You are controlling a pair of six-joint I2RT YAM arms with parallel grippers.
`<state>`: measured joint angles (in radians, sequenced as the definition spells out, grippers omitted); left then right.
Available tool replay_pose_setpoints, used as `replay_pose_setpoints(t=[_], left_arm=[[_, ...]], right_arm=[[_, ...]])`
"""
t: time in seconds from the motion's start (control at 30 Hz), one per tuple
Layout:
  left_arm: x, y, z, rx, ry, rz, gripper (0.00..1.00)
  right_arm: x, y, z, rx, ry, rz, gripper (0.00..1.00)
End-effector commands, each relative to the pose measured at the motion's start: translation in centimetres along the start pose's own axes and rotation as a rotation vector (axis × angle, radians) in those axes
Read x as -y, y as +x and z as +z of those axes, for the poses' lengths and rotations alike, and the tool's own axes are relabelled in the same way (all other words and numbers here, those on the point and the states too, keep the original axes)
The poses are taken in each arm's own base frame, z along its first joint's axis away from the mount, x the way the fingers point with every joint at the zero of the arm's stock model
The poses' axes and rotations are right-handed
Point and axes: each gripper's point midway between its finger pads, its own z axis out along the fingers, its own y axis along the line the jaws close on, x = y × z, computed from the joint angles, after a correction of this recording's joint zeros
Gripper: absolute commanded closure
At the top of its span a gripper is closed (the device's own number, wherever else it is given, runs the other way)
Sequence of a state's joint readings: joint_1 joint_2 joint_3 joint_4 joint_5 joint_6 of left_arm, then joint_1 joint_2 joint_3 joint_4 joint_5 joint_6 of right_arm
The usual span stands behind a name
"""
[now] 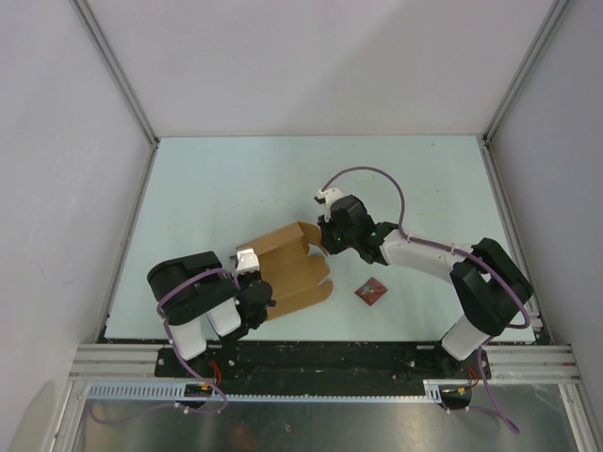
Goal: Fold the paper box
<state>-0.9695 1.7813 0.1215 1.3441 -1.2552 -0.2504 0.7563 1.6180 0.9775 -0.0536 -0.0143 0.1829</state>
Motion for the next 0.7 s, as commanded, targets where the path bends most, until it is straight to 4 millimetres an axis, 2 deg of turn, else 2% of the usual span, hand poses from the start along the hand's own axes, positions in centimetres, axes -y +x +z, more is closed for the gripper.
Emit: replay_pose_setpoints(t=[0.0,0.27,0.53,0.67], left_arm=[[1.7,-4.2,0.0,0.098,0.019,-0.277,1.0],[1.7,-4.2,0.0,0.098,0.016,-0.274,1.0],[1.8,-4.3,0.0,0.1,0.014,-0.27,1.0],[1.7,-4.3,0.0,0.1,0.013,-0.27,1.0]], right_arm=[[-0.8,-2.4,-0.4,0.039,-0.005,-0.015,0.9],[-1.8,-2.3,-0.6,0.021,-0.024,0.014,0.9],[-3.5,-0.9,-0.1,-0.011,-0.041,0.015,0.89],[-4.3,-0.1,0.0,-0.033,-0.052,0.001,0.77]])
